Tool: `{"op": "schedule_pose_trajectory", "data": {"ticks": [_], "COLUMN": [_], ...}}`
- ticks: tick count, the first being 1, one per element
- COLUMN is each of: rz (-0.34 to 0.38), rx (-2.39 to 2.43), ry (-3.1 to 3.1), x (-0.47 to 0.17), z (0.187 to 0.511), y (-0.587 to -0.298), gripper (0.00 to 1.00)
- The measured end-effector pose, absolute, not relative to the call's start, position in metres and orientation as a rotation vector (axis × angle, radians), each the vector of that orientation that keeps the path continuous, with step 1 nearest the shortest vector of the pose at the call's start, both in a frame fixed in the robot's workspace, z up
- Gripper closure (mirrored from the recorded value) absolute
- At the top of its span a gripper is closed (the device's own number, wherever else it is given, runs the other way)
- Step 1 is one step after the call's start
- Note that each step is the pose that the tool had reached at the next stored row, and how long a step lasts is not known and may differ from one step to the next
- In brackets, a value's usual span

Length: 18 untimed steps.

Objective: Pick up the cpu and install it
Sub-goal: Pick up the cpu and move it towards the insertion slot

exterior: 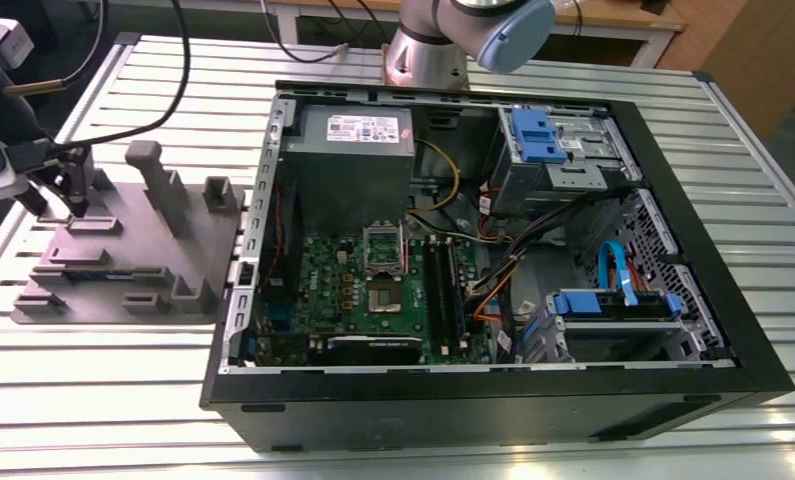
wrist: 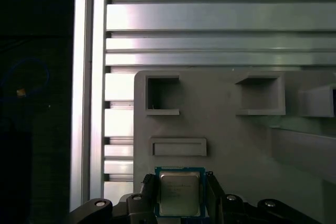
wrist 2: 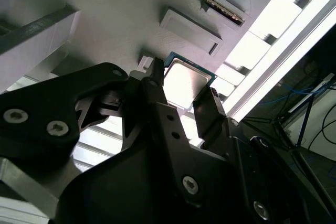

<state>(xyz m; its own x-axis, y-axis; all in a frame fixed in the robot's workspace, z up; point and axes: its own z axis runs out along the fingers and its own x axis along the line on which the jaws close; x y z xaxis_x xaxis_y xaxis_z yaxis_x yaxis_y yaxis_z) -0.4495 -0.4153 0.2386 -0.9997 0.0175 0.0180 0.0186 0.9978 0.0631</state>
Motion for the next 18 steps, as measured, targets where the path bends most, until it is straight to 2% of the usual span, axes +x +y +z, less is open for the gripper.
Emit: {"op": "schedule_pose_trajectory", "data": {"ticks": [18], "rz": [-0.099], "rx": [-0.028], "ry": [-3.123], "x": [-0.4495], "z": [0.2468], "y": [-0.4153], "gripper": [0.53]}}
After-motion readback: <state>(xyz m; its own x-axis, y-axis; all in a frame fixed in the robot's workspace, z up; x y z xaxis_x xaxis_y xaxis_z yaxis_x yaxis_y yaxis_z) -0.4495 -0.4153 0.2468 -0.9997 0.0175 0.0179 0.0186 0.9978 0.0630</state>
